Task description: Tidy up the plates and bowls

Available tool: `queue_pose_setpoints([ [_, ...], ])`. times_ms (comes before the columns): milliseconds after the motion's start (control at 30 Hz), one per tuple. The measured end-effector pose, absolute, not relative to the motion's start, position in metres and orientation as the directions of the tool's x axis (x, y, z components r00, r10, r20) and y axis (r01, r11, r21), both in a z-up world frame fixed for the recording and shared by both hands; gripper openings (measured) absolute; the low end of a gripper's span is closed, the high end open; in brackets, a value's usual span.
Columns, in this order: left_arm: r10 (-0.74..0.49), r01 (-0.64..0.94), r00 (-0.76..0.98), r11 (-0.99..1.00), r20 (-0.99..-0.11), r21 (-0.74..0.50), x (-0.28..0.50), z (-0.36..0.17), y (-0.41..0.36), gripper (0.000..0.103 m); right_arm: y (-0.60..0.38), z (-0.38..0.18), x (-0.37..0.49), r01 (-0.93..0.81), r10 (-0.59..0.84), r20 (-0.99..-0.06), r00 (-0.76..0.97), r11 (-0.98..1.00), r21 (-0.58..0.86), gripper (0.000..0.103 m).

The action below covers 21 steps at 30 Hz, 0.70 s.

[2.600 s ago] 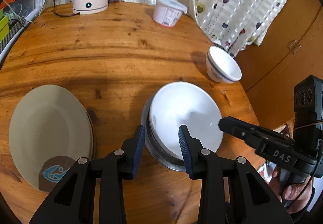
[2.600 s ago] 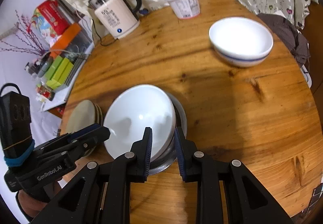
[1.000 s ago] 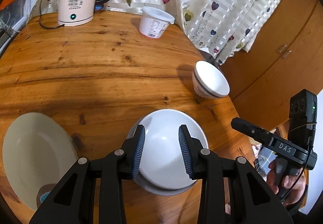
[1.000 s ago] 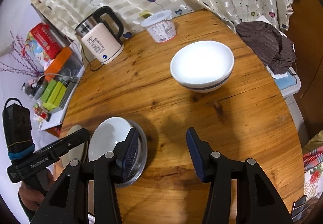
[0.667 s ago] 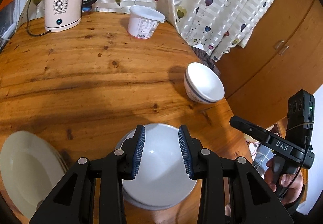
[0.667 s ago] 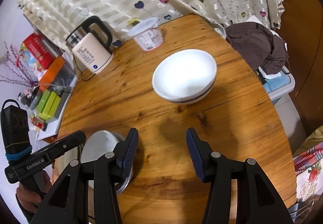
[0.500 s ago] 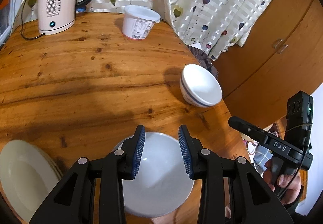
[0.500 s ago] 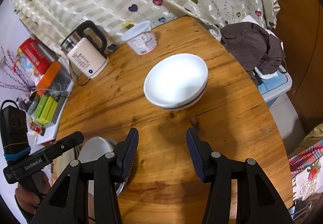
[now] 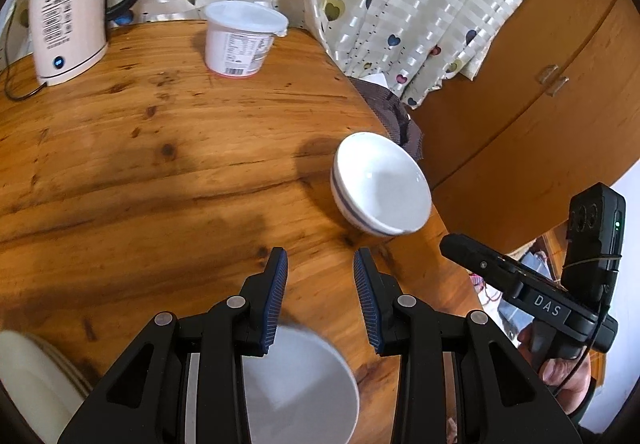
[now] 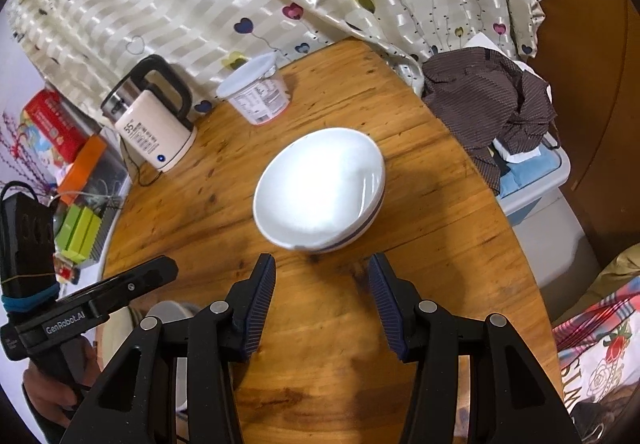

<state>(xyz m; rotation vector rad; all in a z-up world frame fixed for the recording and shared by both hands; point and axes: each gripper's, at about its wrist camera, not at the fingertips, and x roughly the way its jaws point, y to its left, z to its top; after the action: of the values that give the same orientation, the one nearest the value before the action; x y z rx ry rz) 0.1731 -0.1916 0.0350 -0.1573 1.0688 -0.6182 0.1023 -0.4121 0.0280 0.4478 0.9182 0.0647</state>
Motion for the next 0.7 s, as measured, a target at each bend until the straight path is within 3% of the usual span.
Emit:
queue_pose_setpoints([
  [700, -0.531, 0.414, 0.244, 0.814, -0.812, -0.408, 0.224, 0.014, -0.245, 0.036, -0.439, 0.008, 0.144, 0.188, 0.213, -0.774, 0.597, 0.900, 0.392, 0.042],
])
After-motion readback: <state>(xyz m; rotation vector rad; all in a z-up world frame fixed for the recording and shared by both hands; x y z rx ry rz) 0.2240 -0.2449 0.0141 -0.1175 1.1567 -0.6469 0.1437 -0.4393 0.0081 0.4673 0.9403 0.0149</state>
